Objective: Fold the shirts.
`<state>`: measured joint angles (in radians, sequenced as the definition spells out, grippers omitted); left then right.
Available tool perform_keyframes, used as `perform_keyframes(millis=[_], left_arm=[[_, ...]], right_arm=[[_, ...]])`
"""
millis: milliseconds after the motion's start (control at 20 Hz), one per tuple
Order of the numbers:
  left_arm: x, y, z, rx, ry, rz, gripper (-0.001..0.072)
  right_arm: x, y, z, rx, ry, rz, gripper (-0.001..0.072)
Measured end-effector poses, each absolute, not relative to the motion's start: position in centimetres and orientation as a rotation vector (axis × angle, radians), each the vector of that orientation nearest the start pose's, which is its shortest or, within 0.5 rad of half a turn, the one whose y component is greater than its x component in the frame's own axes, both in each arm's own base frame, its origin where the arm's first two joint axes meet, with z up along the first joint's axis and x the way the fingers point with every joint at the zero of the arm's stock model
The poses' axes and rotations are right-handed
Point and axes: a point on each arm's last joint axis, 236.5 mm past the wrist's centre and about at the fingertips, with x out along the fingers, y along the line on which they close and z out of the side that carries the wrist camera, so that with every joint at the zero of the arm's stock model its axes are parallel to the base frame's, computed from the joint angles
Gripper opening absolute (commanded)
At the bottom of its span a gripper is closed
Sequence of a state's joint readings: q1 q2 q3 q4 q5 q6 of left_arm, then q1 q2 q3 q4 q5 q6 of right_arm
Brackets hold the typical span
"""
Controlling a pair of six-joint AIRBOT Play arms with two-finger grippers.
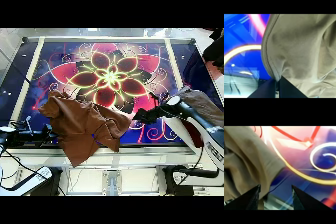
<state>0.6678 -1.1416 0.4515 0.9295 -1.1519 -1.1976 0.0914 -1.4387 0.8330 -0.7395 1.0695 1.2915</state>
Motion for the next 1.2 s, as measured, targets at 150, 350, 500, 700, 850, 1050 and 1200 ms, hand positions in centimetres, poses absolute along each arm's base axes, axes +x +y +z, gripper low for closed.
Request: perform_keyframes(millis=[150,350,500,700,850,1050,1200], left_arm=[[22.0,0.6,-10.8,-0.970,1.409,0.005,0.0013],[25.0,-0.2,-8.0,-1.029,1.281,-0.071,0.0013],[29.5,0.0,-0.7,-1.029,1.043,-0.187,0.0013],[33.1,1.6,14.6,-0.868,0.631,-0.292,0.0012],[32.1,1.6,25.1,-0.708,0.400,-0.319,0.0013],[30.4,0.1,36.2,-0.613,0.157,-0.366,0.0012],[28.8,-1.4,42.7,-0.579,0.015,-0.439,0.0012]], right_arm=[[29.9,20.9,-10.2,0.613,1.560,0.526,0.0318],[31.1,23.7,-9.5,0.555,1.504,0.608,0.0016],[33.5,24.2,-4.7,0.488,1.396,0.700,0.0016],[35.8,20.1,6.6,0.304,1.194,0.739,0.0015],[35.7,14.9,17.3,0.170,0.963,0.647,0.0014],[32.7,10.3,30.7,0.031,0.638,0.503,0.0014],[29.8,7.4,38.6,-0.055,0.445,0.371,0.0011]])
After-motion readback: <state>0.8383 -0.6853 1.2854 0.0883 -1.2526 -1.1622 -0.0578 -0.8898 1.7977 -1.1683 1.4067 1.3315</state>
